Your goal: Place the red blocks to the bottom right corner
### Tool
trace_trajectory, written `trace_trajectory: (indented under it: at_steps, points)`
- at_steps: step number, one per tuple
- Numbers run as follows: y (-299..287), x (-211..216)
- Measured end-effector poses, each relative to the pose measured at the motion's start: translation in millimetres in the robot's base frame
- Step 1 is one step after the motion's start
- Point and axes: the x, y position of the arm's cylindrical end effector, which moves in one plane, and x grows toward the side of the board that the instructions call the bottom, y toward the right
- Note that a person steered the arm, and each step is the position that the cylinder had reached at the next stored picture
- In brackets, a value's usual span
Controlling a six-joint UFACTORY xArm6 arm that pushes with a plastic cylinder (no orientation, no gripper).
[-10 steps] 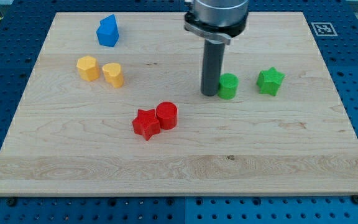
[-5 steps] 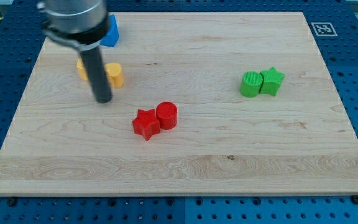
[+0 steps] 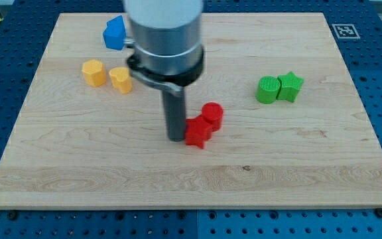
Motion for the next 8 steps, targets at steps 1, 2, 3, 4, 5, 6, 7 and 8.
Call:
trace_trajectory:
  at_steps: [1, 2, 3, 4, 5, 6, 7, 8]
  points:
    - [39.8, 0.2]
    - [44.3, -6.0]
    - [55.4, -14.7]
    - [86.1, -13.3]
    - [119.2, -2.1]
    - [140.5, 19.8]
    - [170.2, 27.1]
    - [204.5, 28.5]
